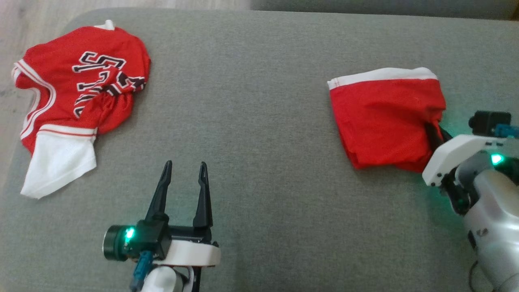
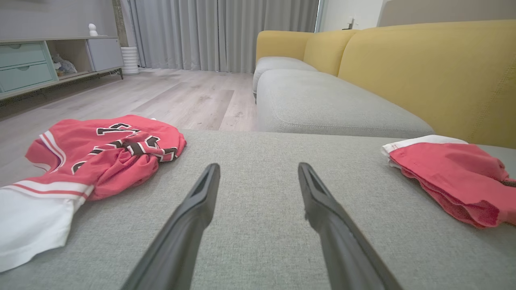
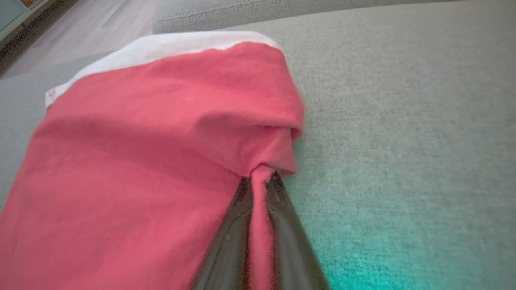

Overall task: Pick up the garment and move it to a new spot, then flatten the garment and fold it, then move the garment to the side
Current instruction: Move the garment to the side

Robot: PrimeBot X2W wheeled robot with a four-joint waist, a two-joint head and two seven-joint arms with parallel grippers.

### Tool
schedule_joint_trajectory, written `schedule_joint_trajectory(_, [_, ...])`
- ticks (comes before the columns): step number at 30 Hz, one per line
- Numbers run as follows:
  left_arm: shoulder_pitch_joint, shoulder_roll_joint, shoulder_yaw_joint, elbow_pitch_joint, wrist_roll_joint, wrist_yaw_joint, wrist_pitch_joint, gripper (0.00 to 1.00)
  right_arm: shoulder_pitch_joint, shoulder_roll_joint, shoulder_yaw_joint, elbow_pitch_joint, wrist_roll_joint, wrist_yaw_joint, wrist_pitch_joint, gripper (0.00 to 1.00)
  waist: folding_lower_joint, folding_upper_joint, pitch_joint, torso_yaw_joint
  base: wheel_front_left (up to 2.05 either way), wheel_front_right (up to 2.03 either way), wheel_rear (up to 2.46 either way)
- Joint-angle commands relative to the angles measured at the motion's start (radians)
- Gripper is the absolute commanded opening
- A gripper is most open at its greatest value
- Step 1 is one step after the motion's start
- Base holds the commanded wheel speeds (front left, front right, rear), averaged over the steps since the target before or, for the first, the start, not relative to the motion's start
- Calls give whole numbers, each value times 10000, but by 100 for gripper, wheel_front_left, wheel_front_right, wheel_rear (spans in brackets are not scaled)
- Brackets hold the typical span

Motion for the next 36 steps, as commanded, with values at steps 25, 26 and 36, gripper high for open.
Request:
schedule_joint_trajectory(25, [-2106,-14,-289,-1461,-365,250,-51,100,-1596,-6308,-862,-85,-361,67,-514,44,-2,0,2671,-944,0,0,0])
schedule_joint_trajectory(26, [-2147,-14,-321,-1464,-397,248,-51,100,-1570,-6441,-920,-118,-617,67,-535,100,-2,0,2707,-930,0,0,0])
schedule_joint_trajectory(36, [-2030,-14,-320,-1106,-549,327,-51,100,-1475,-5228,-2834,-73,-3904,67,-1026,100,-2,0,1921,-751,0,0,0])
